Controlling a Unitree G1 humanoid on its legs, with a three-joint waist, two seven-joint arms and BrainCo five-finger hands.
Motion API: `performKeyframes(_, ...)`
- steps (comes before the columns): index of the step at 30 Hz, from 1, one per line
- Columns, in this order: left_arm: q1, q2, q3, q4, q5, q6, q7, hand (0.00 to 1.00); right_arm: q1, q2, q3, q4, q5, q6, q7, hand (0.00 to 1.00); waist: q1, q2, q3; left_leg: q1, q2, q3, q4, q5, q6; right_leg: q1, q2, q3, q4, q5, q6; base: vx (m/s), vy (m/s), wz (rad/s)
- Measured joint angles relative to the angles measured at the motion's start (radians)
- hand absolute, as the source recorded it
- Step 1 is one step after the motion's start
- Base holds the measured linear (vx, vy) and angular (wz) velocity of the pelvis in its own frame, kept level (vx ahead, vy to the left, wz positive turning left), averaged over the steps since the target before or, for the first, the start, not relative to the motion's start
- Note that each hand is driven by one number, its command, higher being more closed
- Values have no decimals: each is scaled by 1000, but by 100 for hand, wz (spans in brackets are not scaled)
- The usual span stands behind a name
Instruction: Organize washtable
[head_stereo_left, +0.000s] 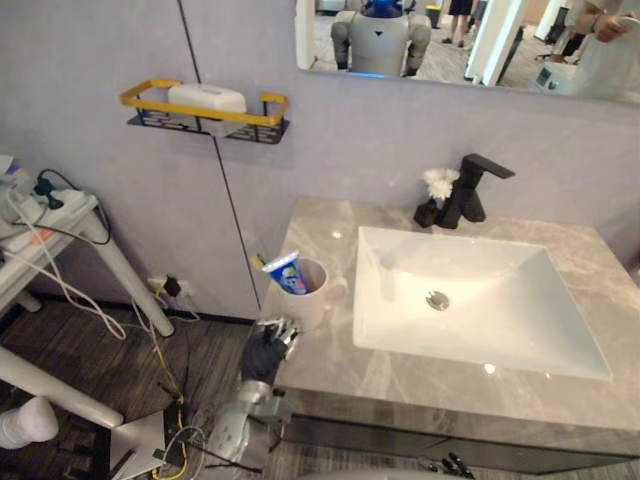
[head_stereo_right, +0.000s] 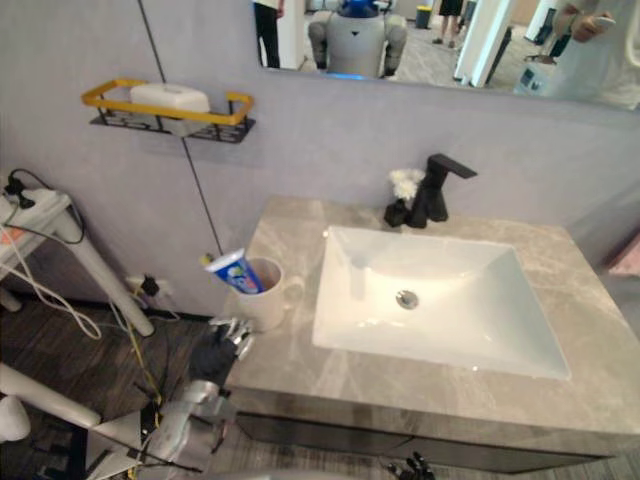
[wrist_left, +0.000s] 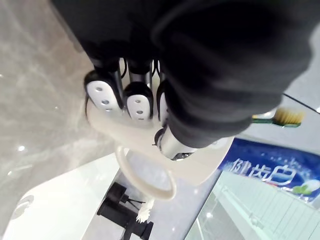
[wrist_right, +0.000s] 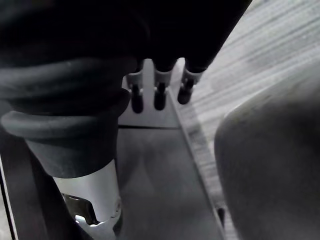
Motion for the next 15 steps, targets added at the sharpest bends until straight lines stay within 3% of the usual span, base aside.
performKeyframes(5,-30,30,-48,44,2,1,-2,100,4,0,8,2,0,0,0,0,-5,9,-14,-1,-1,5,4,10,8,-5,1,3,-4,0,0,1,-18,-4)
performKeyframes(7,-34,41,-49,64,2,1,-2,100,-8,2,8,6,0,0,0,0,-21,11,-18,0,-2,5,-7,21,5,-10,1,1,-5,0,0,0,0,0)
performKeyframes(15,-97,69,-82,109,42,-1,0,100,-31,3,7,30,0,0,0,0,-24,10,-17,16,10,5,-77,75,-3,-16,17,-4,-27,19,-7,-46,-43,1)
